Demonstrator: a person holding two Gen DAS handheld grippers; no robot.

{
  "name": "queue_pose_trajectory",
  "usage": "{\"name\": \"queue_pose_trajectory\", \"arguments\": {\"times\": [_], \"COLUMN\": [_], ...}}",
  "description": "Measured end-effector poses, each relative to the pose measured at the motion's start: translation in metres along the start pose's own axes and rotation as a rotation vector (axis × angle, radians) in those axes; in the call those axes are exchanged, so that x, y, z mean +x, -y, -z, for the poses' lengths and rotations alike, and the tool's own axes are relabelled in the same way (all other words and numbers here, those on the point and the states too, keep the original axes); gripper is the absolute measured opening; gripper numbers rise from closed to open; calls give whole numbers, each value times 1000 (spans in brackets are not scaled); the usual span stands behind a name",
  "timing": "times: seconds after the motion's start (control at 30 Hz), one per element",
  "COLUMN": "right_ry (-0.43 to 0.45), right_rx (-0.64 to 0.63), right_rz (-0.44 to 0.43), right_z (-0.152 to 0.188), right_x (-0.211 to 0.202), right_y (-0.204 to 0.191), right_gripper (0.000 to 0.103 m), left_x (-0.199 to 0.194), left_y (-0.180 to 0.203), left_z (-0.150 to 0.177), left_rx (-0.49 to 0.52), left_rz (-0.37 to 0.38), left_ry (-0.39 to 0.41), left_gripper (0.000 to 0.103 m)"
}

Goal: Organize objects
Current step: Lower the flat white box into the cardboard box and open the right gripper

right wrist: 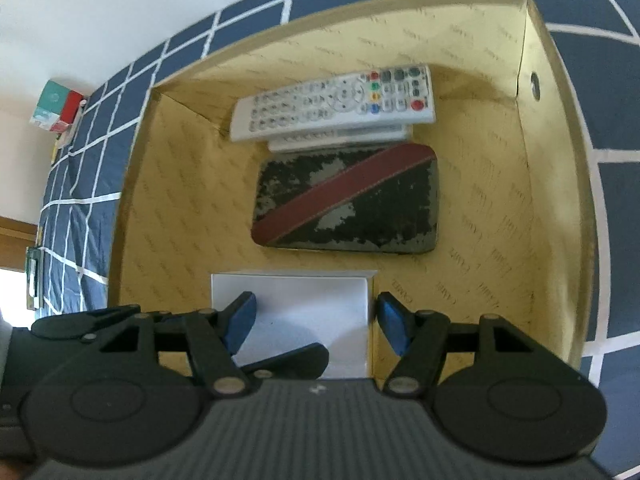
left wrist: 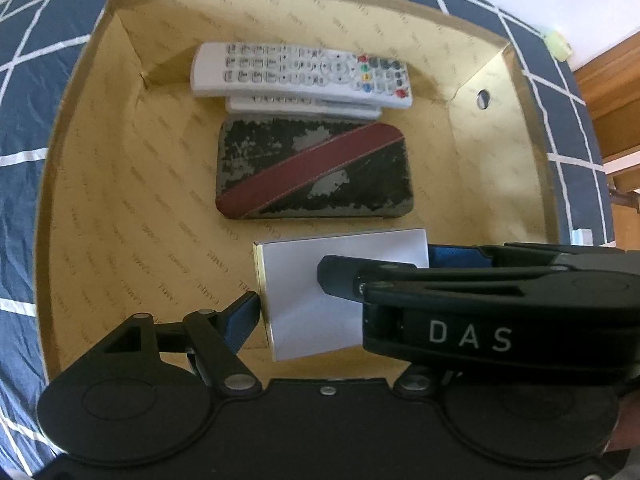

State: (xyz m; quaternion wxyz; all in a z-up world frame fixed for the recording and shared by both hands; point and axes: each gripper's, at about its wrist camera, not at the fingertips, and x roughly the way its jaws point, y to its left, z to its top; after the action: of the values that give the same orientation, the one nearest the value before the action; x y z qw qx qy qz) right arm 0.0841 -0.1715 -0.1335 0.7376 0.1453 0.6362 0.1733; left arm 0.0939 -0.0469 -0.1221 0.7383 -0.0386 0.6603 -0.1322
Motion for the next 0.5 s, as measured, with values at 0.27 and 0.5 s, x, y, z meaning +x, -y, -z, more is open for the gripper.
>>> {"name": "queue_pose_trajectory", "arguments": {"times": [0.27, 0.5], "right_ry": [-33, -47], "right_rx": [38, 59], "right_rz": [11, 18], "right_z": [-10, -18], "right_x": [19, 27], "right_y": [10, 15], "right_gripper": [66, 66], "left_x": [19, 27], "left_y": [-7, -11], "left_z": [-13, -22], "left_rx": [1, 8], "left_rz": [4, 9], "left_ry": [-39, -58], "left_gripper": [72, 72]}}
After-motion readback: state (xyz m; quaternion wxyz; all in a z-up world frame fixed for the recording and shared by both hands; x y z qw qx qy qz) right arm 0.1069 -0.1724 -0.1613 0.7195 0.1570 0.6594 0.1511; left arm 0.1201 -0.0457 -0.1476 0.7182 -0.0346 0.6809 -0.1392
